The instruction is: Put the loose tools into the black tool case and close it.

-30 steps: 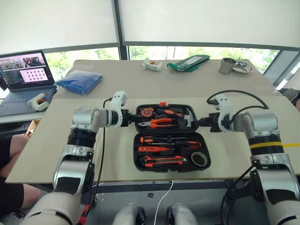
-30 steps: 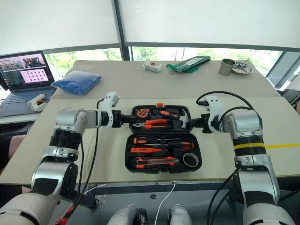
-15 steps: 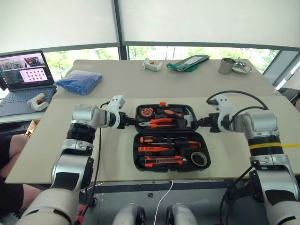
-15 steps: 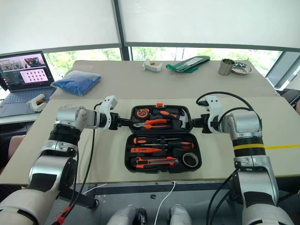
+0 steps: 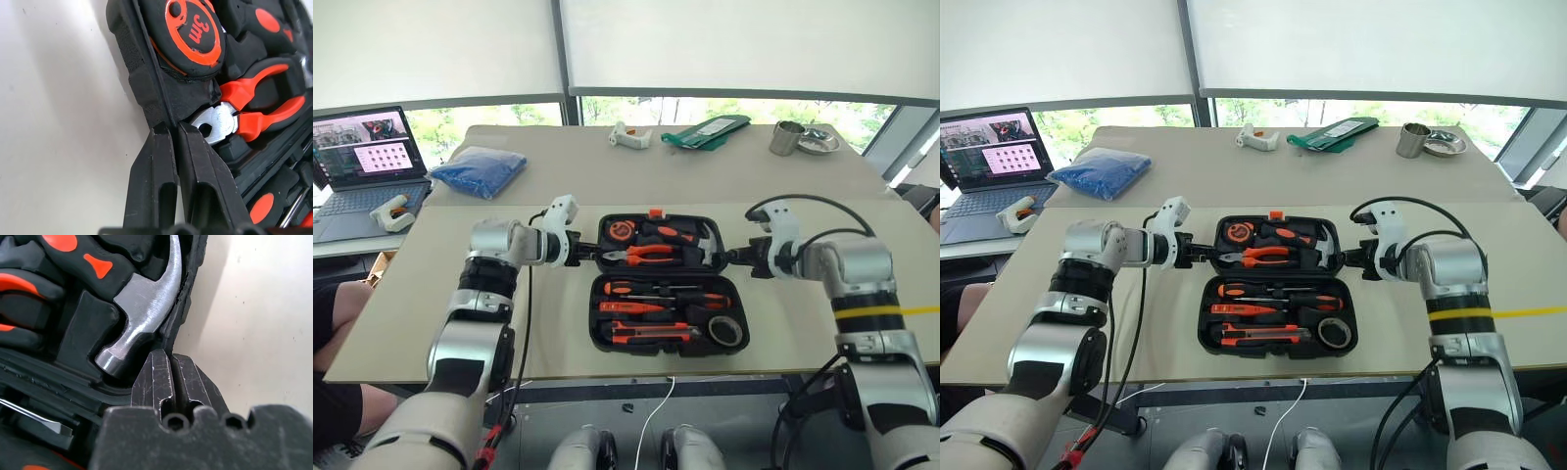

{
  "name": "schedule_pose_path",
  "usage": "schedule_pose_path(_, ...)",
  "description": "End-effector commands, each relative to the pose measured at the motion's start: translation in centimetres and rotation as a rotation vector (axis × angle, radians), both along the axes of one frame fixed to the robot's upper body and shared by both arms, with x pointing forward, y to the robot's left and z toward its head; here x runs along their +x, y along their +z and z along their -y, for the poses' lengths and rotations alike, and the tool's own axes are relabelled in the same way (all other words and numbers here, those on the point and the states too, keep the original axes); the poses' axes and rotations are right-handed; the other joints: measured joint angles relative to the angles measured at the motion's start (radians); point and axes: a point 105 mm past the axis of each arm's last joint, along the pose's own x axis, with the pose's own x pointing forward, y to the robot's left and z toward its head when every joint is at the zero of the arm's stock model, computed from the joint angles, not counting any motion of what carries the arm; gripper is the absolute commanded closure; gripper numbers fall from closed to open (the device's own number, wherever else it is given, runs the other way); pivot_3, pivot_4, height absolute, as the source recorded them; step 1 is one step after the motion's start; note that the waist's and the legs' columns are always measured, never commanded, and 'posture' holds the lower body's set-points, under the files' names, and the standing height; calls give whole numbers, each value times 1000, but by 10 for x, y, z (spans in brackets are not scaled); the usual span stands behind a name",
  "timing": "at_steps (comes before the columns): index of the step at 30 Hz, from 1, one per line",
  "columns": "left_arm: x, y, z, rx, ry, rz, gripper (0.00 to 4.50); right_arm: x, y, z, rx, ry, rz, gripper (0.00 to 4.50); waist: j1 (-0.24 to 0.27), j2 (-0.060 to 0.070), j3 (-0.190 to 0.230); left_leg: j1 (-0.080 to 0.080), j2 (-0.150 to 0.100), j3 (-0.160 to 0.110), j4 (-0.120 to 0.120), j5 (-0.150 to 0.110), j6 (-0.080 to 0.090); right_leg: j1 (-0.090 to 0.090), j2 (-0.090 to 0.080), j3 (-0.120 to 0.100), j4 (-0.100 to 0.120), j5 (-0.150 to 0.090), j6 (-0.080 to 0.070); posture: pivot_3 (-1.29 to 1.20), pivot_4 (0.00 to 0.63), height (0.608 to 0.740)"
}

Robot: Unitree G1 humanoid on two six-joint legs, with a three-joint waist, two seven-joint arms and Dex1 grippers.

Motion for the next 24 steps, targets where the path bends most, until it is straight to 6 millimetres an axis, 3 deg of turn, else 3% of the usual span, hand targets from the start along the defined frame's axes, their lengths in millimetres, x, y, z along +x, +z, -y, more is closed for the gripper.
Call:
schedule_pose_path(1,-2,53,7,-107,-101,428,4446,-1,51,-8,-7,81,382,4500,0,0,0,0,0,0,-1,0,0,0,0,0,0,0,0,0,150,740)
schedule_pose_path(3,-8,56,0,-78,-111,580,4446,-12,52,-3,-113,113,510,4500,0,0,1,-1,0,1,-3,0,0,-2,0,1,0,0,-1,0,150,740)
schedule_pose_path(6,-27,42,-10,12,-169,763,4446,-35,40,5,-316,183,678,4500,5,0,1,-2,-1,2,-6,0,0,-4,1,0,-1,0,-1,0,150,740)
schedule_pose_path(11,-61,9,-33,193,-250,1014,4446,-75,-4,3,-713,455,870,4500,4,0,1,1,-1,9,-11,0,0,-3,3,-1,-5,-3,-2,0,150,740)
schedule_pose_path(14,-76,-9,-45,329,-321,1108,4446,-93,-32,5,-872,584,950,4500,0,-2,0,10,1,11,-14,0,0,5,3,-1,-10,-8,7,0,150,740)
schedule_pose_path(16,-92,-25,-51,425,-432,1162,3758,-103,-59,14,-926,628,906,4500,-3,-3,-1,13,0,12,-19,0,0,6,2,0,-14,-9,8,0,150,740)
schedule_pose_path(17,-101,-29,-54,463,-481,1197,3652,-107,-65,18,-904,612,886,4500,-2,-4,-2,17,2,12,-19,0,-1,6,0,2,-14,-10,6,0,150,740)
schedule_pose_path(18,-107,-34,-58,483,-510,1207,3241,-110,-72,22,-899,612,863,4500,0,-5,-3,20,3,12,-20,-1,-1,7,-1,1,-14,-12,1,0,150,740)
schedule_pose_path(21,-118,-40,-75,529,-532,1198,2187,-119,-75,38,-895,573,814,3570,18,-5,-3,20,5,12,-20,-1,0,7,-2,0,-15,-13,0,0,150,740)
schedule_pose_path(24,-109,-39,-108,536,-355,1069,1119,-130,-61,56,-911,498,822,2463,35,-5,-3,18,5,12,-19,-2,1,6,-4,0,-15,-12,1,0,150,740)
